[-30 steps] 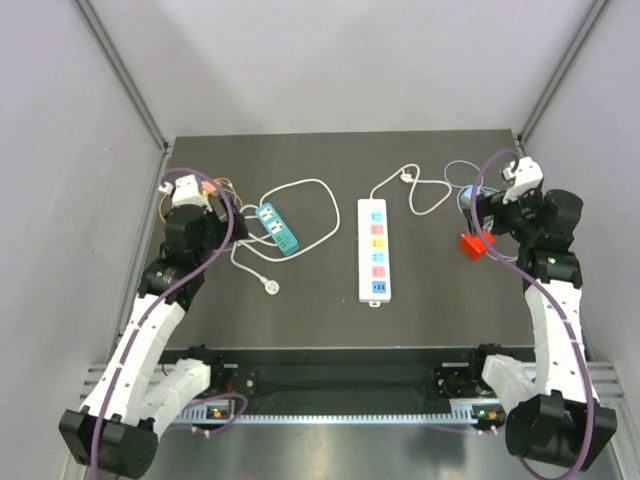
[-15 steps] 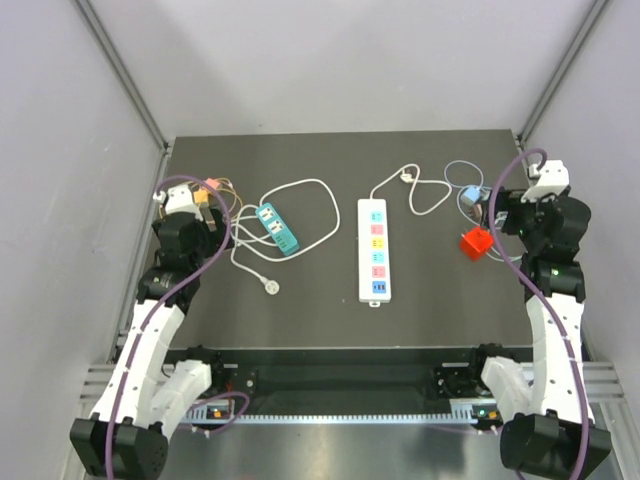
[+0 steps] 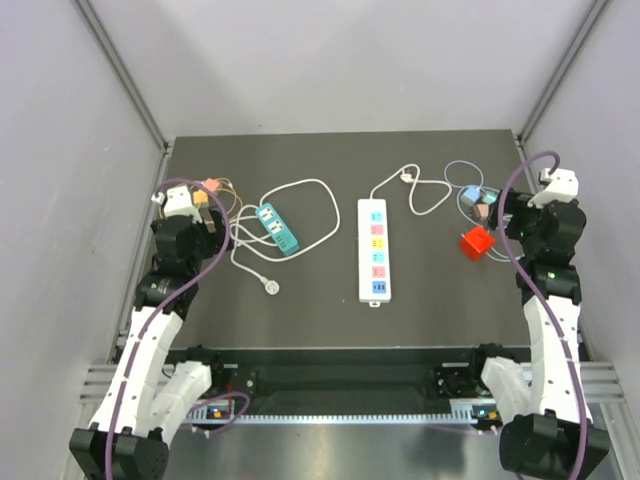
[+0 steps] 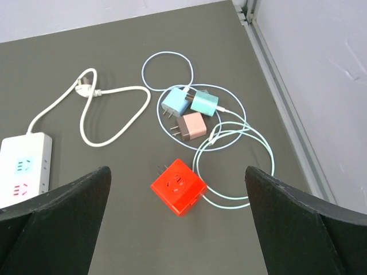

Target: Pull the plug off the socket

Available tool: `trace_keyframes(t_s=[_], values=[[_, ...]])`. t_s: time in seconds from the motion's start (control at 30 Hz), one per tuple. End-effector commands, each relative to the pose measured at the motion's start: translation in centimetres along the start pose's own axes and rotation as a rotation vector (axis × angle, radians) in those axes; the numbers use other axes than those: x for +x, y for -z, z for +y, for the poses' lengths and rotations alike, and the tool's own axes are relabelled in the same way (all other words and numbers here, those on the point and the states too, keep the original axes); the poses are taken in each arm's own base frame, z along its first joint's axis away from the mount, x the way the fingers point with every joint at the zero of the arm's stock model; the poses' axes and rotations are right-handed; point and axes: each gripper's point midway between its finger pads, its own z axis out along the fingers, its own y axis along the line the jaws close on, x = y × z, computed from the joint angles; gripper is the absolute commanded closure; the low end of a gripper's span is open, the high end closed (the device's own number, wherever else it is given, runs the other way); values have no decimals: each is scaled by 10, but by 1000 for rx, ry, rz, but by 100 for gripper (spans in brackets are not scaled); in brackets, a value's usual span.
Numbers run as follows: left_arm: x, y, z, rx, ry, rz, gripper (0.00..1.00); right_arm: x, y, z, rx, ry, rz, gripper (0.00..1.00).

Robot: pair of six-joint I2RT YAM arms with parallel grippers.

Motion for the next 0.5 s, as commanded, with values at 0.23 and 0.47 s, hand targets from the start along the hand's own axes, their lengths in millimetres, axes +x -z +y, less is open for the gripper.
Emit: trace_keyframes(t_s=[0.23,0.47], values=[[-13,2,-3,29,-6,-59,1,-12,-2,-9,58,-39,-48,0],[-12,2,-4,32,-8,-58,1,-10,-3,-12,70,-29,-47,0]])
